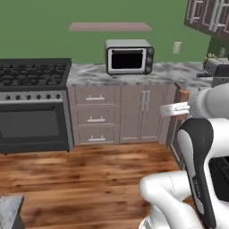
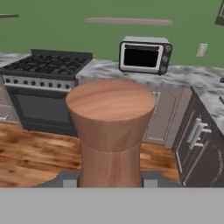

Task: Take 2 condiments from the cabinet and move them on the counter near the stove.Make sure the condiments are lined up with each other, next to each other.

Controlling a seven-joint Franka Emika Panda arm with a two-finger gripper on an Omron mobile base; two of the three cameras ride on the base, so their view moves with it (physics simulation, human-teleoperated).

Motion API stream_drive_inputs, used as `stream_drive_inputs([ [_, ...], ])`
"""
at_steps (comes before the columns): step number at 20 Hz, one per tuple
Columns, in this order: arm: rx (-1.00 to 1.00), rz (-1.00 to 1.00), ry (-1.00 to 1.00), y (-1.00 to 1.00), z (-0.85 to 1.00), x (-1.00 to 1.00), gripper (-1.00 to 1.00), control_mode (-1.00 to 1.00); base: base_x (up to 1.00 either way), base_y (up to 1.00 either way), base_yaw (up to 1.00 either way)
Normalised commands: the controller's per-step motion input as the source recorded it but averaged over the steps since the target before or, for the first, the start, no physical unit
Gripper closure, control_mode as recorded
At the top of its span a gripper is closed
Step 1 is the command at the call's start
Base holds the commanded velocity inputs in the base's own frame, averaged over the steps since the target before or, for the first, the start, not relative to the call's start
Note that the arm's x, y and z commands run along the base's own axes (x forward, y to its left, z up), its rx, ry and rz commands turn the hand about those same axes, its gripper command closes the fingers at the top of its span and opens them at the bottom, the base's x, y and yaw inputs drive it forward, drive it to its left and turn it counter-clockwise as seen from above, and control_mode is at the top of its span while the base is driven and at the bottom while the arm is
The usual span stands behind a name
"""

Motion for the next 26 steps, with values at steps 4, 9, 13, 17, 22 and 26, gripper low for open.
stream_drive_inputs([
  [4,0.00,0.00,0.00,0.00,0.00,0.00,1.00,1.00,1.00,0.58,0.00],
  [9,0.00,0.00,0.00,0.00,0.00,0.00,1.00,1.00,1.00,0.72,0.01],
  [13,0.00,0.00,0.00,0.00,0.00,0.00,1.00,1.00,1.00,0.78,0.00],
  [17,0.00,0.00,0.00,0.00,0.00,0.00,1.00,1.00,1.00,0.83,0.00],
  [22,0.00,0.00,0.00,0.00,0.00,0.00,1.00,1.00,0.72,0.83,0.00],
  [26,0.00,0.00,0.00,0.00,0.00,0.00,1.00,1.00,0.37,0.72,0.00],
])
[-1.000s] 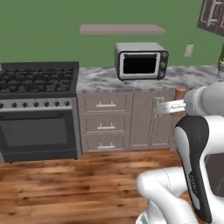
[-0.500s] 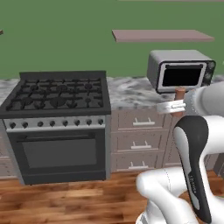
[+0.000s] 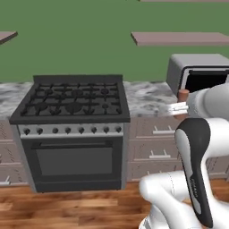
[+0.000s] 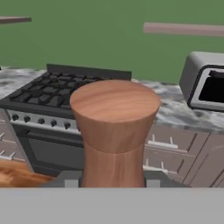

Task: Take 2 condiments from the cabinet and move them on the counter near the stove.Make sure the condiments are lined up with each other, next to each other.

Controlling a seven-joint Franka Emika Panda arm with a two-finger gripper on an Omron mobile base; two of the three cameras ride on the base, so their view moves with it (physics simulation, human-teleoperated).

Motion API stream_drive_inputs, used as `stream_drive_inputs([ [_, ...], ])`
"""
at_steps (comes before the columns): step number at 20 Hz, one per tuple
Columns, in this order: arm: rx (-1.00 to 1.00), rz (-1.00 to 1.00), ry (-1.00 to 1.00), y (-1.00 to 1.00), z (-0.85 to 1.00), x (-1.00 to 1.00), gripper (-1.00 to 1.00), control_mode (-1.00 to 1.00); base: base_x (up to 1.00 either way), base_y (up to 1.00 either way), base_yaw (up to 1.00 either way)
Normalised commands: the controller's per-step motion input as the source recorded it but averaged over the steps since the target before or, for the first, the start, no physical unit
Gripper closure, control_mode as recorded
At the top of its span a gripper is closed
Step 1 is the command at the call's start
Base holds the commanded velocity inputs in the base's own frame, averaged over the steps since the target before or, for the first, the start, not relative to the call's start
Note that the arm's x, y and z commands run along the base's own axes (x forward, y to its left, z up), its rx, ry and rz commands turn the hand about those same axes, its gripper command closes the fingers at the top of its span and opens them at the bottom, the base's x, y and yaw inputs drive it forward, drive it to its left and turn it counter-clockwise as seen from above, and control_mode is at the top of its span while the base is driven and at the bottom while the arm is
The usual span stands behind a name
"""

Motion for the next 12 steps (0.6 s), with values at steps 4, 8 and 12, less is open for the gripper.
stream_drive_inputs([
  [4,0.00,0.00,0.00,0.00,0.00,0.00,1.00,1.00,0.65,0.73,-0.01],
  [8,0.00,0.00,0.00,0.00,0.00,0.00,1.00,1.00,1.00,0.14,0.00],
  [12,0.00,0.00,0.00,0.00,0.00,0.00,1.00,1.00,1.00,-0.08,0.00],
])
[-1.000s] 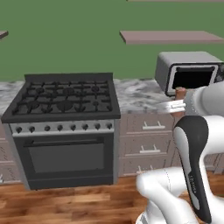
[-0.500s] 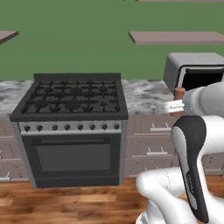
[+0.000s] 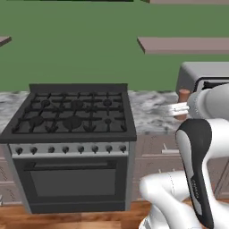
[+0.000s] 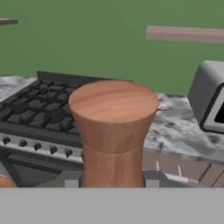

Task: Take 2 condiments from the cabinet and move them on the counter near the stove.Make sure the condiments are lined up with each other, next to each other.

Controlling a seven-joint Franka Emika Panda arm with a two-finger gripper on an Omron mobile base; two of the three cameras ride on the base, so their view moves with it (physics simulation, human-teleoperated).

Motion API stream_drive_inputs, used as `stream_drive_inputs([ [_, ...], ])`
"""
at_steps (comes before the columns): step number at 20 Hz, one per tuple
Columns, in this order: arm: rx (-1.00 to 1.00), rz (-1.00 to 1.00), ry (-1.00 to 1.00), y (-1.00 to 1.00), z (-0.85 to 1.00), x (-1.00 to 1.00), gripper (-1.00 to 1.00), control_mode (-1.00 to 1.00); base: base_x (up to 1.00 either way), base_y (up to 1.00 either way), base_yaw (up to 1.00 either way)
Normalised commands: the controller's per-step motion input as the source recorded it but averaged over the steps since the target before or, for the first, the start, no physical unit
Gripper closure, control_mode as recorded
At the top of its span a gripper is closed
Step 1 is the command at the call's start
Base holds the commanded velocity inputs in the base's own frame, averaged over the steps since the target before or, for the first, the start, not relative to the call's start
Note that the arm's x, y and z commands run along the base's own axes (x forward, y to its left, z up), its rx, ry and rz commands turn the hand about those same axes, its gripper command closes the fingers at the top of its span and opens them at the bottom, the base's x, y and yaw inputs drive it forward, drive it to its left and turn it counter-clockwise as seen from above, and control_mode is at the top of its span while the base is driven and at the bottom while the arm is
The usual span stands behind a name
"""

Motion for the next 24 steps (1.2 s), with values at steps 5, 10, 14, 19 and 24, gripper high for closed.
stream_drive_inputs([
  [5,0.00,0.00,0.00,0.00,0.00,0.00,1.00,1.00,0.63,0.00,0.00],
  [10,0.00,0.00,0.00,0.00,0.00,0.00,1.00,1.00,0.00,0.58,-0.05],
  [14,0.00,0.00,0.00,0.00,0.00,0.00,1.00,1.00,0.00,0.95,-0.16],
  [19,0.00,0.00,0.00,0.00,0.00,0.00,1.00,1.00,0.67,0.60,-0.23],
  [24,0.00,0.00,0.00,0.00,0.00,0.00,1.00,1.00,0.99,-0.06,-0.22],
])
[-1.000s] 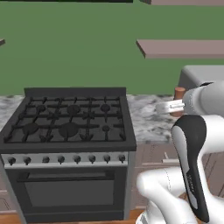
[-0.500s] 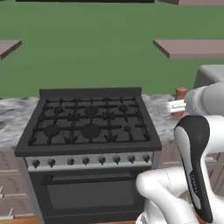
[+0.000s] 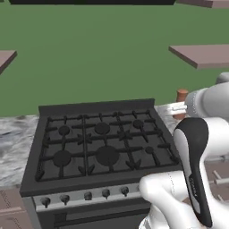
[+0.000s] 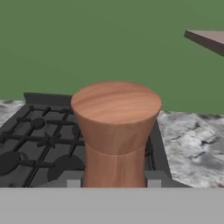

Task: Take 2 condiments from the cabinet and move them on the counter near the stove.Make sure the condiments are lined up with each other, next to each other.

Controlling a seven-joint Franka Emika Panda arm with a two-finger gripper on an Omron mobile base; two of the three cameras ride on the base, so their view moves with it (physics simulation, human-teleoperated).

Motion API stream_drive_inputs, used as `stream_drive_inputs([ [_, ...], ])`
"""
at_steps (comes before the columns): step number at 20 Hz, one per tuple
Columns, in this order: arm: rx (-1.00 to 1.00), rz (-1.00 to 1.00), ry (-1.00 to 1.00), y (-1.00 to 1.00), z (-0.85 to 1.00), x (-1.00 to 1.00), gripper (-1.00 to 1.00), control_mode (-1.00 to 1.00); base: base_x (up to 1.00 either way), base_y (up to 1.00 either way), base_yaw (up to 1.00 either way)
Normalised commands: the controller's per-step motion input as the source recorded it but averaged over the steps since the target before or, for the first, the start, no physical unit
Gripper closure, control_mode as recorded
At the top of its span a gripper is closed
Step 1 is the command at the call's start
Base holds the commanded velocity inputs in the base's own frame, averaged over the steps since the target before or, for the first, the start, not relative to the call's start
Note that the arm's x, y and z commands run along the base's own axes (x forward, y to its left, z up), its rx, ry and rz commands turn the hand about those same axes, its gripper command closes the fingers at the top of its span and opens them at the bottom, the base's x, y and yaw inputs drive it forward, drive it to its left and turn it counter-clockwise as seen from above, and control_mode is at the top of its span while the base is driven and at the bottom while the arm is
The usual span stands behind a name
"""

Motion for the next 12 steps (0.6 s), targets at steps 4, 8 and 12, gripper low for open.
stream_drive_inputs([
  [4,0.00,0.00,0.00,0.00,0.00,0.00,1.00,1.00,0.81,-0.05,-0.14],
  [8,0.00,0.00,0.00,0.00,0.00,0.00,1.00,1.00,0.29,0.00,-0.06],
  [12,0.00,0.00,0.00,0.00,0.00,0.00,1.00,1.00,0.00,0.00,-0.01],
])
